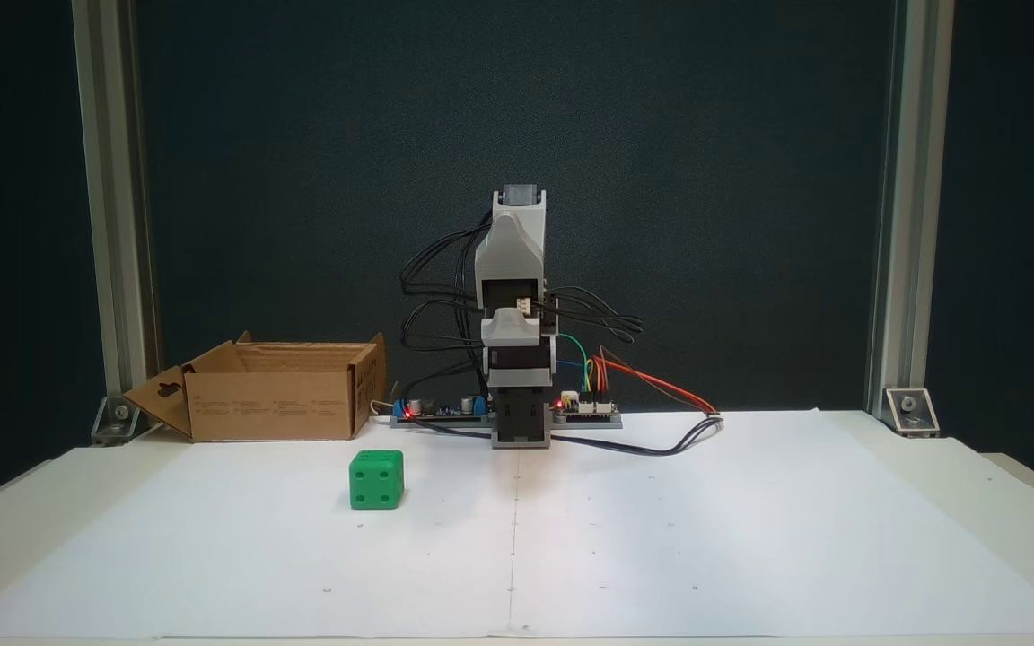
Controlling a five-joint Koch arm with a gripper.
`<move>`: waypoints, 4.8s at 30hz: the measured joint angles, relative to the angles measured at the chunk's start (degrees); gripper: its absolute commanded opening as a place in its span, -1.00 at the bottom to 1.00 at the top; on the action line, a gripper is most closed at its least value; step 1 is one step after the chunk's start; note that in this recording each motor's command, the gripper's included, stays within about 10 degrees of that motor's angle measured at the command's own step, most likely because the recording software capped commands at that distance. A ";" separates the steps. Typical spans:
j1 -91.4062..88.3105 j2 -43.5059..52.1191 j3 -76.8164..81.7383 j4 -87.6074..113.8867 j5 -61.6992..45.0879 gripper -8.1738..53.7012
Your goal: Grasp a green dice and put it in the bin.
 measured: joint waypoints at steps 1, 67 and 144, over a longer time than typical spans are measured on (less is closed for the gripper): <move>-0.18 0.00 0.00 0.00 0.00 0.68; 36.65 -15.29 -80.60 171.56 -18.11 0.79; 36.91 -45.35 -71.19 136.32 -34.28 0.72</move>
